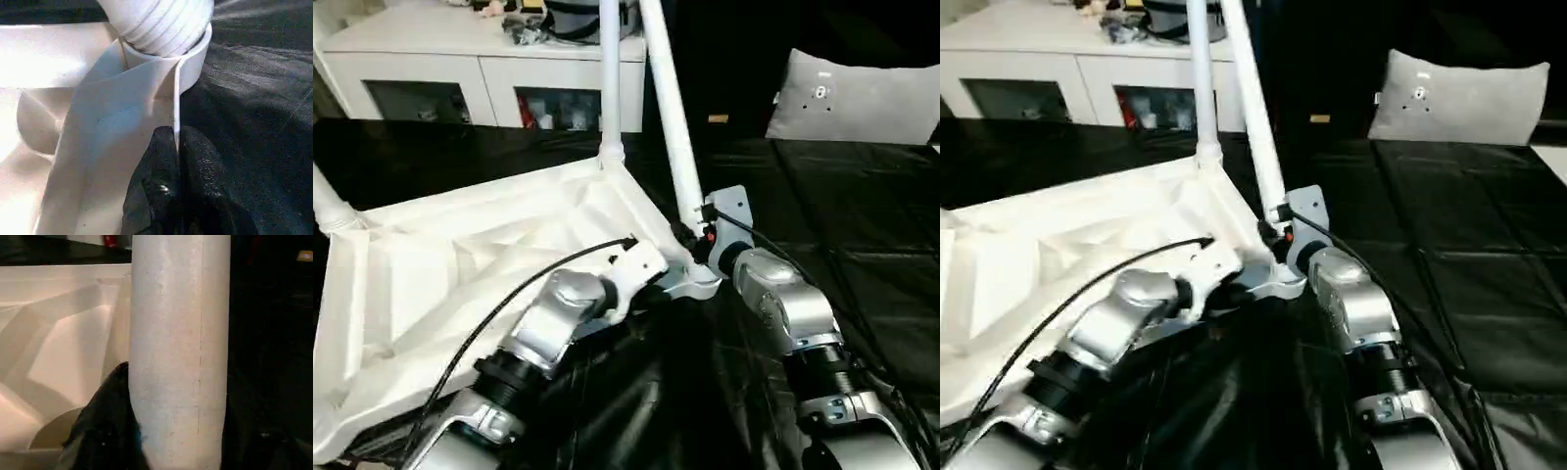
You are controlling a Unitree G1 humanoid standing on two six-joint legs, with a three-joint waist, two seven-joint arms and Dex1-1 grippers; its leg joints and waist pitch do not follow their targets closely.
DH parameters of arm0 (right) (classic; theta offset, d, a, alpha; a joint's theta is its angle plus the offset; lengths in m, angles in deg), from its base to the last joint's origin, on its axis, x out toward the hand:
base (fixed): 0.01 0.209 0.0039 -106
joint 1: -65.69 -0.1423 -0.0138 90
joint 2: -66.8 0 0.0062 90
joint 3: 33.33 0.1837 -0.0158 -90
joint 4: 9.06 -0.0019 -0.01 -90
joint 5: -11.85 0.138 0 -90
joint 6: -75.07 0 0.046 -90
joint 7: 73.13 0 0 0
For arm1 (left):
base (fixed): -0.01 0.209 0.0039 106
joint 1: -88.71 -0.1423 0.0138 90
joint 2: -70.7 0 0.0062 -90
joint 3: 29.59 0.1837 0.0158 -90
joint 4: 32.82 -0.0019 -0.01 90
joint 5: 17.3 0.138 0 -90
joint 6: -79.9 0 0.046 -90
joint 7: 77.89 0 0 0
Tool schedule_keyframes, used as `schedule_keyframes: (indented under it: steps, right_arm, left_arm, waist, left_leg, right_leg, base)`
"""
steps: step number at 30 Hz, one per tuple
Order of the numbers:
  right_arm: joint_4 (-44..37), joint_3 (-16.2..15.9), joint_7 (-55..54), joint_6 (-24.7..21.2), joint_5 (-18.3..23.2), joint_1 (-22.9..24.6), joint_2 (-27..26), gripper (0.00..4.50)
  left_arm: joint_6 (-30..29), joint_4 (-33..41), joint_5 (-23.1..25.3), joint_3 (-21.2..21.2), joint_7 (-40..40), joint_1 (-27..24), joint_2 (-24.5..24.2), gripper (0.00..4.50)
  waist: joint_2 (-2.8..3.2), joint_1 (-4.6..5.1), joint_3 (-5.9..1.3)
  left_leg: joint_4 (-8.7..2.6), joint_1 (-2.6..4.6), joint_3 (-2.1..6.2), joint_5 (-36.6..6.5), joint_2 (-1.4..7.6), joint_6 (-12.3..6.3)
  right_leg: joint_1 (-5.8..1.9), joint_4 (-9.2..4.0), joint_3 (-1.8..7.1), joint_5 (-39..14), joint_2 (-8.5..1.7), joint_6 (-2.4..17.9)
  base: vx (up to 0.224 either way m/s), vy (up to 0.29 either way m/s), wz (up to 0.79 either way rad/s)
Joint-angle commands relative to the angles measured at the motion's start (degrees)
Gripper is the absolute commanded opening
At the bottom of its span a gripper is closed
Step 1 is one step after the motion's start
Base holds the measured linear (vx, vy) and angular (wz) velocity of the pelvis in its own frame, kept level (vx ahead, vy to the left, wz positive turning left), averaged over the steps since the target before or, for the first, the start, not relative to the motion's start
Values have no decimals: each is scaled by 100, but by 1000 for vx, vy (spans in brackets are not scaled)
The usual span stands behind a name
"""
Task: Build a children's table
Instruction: Insert table leg to table base
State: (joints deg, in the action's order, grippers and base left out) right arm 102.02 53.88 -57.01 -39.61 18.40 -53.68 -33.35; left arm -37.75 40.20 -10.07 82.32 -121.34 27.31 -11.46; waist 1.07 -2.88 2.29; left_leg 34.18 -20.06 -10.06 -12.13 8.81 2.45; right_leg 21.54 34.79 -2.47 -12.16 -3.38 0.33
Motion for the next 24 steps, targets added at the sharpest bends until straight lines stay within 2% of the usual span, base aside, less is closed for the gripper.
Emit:
schedule_keyframes:
  steps: [1, 3, 4, 5, 6, 8, 9, 10, 12, 14, 15, 16, 17, 18, 21, 23, 24]
  right_arm:
    - [392, -97, 54, -64, 62, 255, -91, 187]
    - [241, 145, 130, 344, 278, 290, -113, 187]
    - [132, 276, 201, 508, 409, 324, -116, 187]
    - [-9, 419, 320, 680, 567, 379, -114, 187]
    - [-154, 518, 455, 765, 692, 451, -83, 187]
    - [-411, 713, 633, 931, 865, 614, -22, 187]
    - [-549, 833, 730, 979, 979, 717, -5, 187]
    - [-565, 846, 743, 983, 992, 729, -3, 187]
    - [-782, 964, 870, 1043, 1126, 876, 39, 187]
    - [-1046, 1111, 940, 1058, 1315, 1035, 73, 187]
    - [-1128, 1155, 949, 1086, 1377, 1092, 90, 187]
    - [-1263, 1195, 970, 1062, 1465, 1170, 111, 187]
    - [-1308, 1205, 960, 1076, 1475, 1192, 115, 187]
    - [-1358, 1221, 951, 1097, 1497, 1213, 124, 187]
    - [-1457, 1236, 1014, 1118, 1590, 1241, 152, 187]
    - [-1515, 1269, 1005, 1172, 1606, 1238, 171, 187]
    - [-1549, 1269, 1000, 1249, 1572, 1237, 187, 187]
  left_arm:
    - [114, 143, 114, 82, 118, -5, -43, 0]
    - [558, 176, 158, 128, -44, -36, -315, 0]
    - [826, 144, 133, 115, -144, -39, -417, 0]
    - [984, 91, 131, 75, -183, -32, -515, 0]
    - [1323, 9, 176, 91, -232, -16, -637, 0]
    - [1821, -129, 255, 197, -486, 3, -926, 0]
    - [1968, -211, 247, 196, -568, 16, -1030, 0]
    - [1986, -221, 244, 194, -575, 18, -1039, 0]
    - [2162, -398, 160, 95, -613, 79, -1083, 0]
    - [2590, -774, 150, 72, -613, 224, -1179, 0]
    - [2809, -955, 160, 75, -602, 288, -1218, 0]
    - [3206, -1287, 200, 57, -501, 403, -1249, 0]
    - [3327, -1405, 208, 42, -471, 447, -1258, 0]
    - [3496, -1572, 242, 41, -421, 517, -1287, 45]
    - [3699, -1782, 305, 41, -362, 640, -1371, 57]
    - [3719, -1795, 164, -97, -435, 690, -1350, 94]
    - [3670, -1773, -26, -238, -521, 710, -1280, 94]
  waist:
    - [-3, 3, -199]
    - [0, 1, -206]
    - [-28, 20, -216]
    - [-18, 6, -230]
    - [-52, 5, -222]
    - [-42, -17, -243]
    - [-68, -29, -275]
    - [-59, -48, -279]
    - [-43, -86, -353]
    - [-43, -111, -344]
    - [-52, -109, -334]
    - [-50, -111, -319]
    - [-57, -109, -313]
    - [-45, -99, -289]
    - [-57, -33, -277]
    - [-61, -14, -282]
    - [-79, -8, -288]
  left_leg:
    - [-557, 10, 241, -1770, 450, 118]
    - [-565, -13, 241, -1701, 449, 104]
    - [-560, -17, 226, -1665, 455, 97]
    - [-543, -23, 211, -1522, 453, 51]
    - [-539, -40, 201, -1423, 444, -46]
    - [-520, -50, 196, -1245, 439, -134]
    - [-489, -64, 173, -825, 439, -266]
    - [-475, -63, 162, -679, 433, -316]
    - [-394, -81, 145, 54, 427, -505]
    - [-366, -87, 127, 147, 419, -678]
    - [-383, -104, 135, 44, 425, -702]
    - [-386, -98, 131, -58, 415, -704]
    - [-406, -76, 133, -288, 426, -608]
    - [-427, -85, 137, -468, 419, -514]
    - [-458, -74, 147, -791, 433, -280]
    - [-451, -72, 142, -758, 434, -262]
    - [-442, -71, 132, -678, 436, -280]
  right_leg:
    - [-83, -585, 339, -2285, -578, 845]
    - [-91, -555, 333, -1885, -561, 906]
    - [-100, -543, 339, -1784, -558, 934]
    - [-113, -528, 346, -1550, -567, 984]
    - [-125, -528, 343, -1421, -566, 1011]
    - [-153, -511, 342, -1264, -573, 1012]
    - [-173, -441, 333, -751, -562, 1087]
    - [-175, -425, 330, -552, -554, 1116]
    - [-183, -266, 304, 615, -520, 1326]
    - [-170, -242, 298, 1064, -516, 1418]
    - [-189, -248, 283, 985, -526, 1430]
    - [-179, -285, 281, 815, -519, 1393]
    - [-187, -305, 281, 461, -528, 1351]
    - [-186, -355, 280, 65, -535, 1281]
    - [-182, -397, 287, -607, -543, 1178]
    - [-174, -405, 297, -686, -553, 1190]
    - [-166, -392, 298, -591, -548, 1240]
  base:
    - [0, 0, 0]
    - [0, 0, 0]
    - [0, 0, 0]
    - [0, 0, 0]
    - [0, 0, 0]
    - [0, 0, 0]
    - [0, 0, 0]
    - [0, 0, 0]
    - [0, 0, 0]
    - [0, 0, 0]
    - [0, 0, 0]
    - [0, 0, 0]
    - [0, 0, 0]
    - [0, 0, 0]
    - [0, 0, 0]
    - [0, 0, 0]
    - [0, 0, 0]
